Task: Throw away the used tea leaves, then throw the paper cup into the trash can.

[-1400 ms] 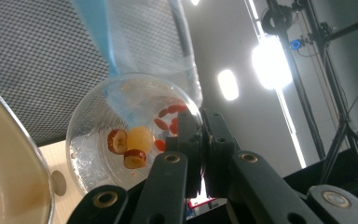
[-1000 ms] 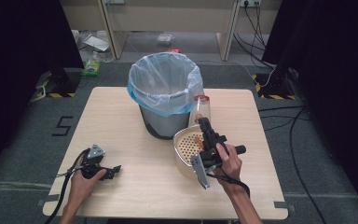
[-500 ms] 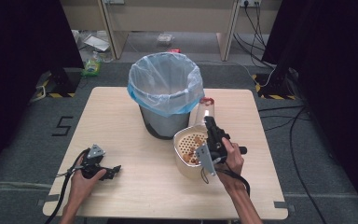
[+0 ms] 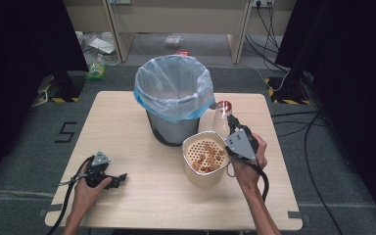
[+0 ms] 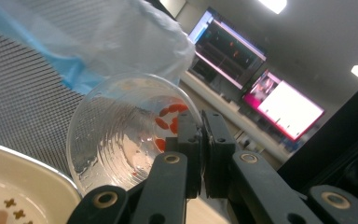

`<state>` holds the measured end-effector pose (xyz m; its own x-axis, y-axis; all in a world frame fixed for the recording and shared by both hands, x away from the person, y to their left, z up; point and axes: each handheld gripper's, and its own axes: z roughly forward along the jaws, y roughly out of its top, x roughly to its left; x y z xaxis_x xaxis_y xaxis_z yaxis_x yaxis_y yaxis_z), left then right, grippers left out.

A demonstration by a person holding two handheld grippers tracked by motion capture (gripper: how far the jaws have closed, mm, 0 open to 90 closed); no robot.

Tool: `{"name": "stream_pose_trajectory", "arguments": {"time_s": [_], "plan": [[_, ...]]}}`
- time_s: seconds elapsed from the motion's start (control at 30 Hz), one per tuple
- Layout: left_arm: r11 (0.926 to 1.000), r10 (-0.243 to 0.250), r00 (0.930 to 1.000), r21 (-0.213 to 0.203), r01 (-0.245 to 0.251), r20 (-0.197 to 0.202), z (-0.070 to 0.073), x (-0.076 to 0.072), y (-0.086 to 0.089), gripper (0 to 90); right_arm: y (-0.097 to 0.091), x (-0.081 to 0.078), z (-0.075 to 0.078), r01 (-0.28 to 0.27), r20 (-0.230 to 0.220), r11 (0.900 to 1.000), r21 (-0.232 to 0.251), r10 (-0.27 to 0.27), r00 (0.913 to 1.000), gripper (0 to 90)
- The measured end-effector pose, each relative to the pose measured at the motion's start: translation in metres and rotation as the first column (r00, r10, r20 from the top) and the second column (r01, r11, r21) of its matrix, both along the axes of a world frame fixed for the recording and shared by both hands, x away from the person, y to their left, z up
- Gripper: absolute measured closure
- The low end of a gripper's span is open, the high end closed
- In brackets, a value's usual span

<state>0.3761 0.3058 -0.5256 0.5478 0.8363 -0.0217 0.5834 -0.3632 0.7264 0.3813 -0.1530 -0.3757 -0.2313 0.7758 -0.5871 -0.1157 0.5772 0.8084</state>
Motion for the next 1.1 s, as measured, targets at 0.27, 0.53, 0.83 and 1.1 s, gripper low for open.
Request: {"name": "stream_pose_trajectory", "arguments": {"time_s": [0.27,0.53,0.83,1.1], "plan": [[1.0000,0.000,1.0000,0.000,0.000,0.000,0.000,0.000,0.000,0.0,-0.020,0.017,0.017,-0.005,-0.068,0.9861,0.166,0.016,0.9975,87.6],[1.0000,0.000,1.0000,0.000,0.000,0.000,0.000,0.000,0.000,0.0,-0.030,0.027,0.038,0.008,-0.063,0.9834,0.181,0.003,0.9980,87.6],[1.0000,0.000,1.0000,0.001,0.000,0.000,0.000,0.000,0.000,0.0,-0.041,0.043,0.049,0.015,-0.108,0.9705,0.240,0.012,0.9941,87.5],[1.0000,0.000,1.0000,0.001,0.000,0.000,0.000,0.000,0.000,0.0,-0.042,0.055,0.074,0.018,-0.108,0.9711,0.238,0.008,0.9941,87.5]]}}
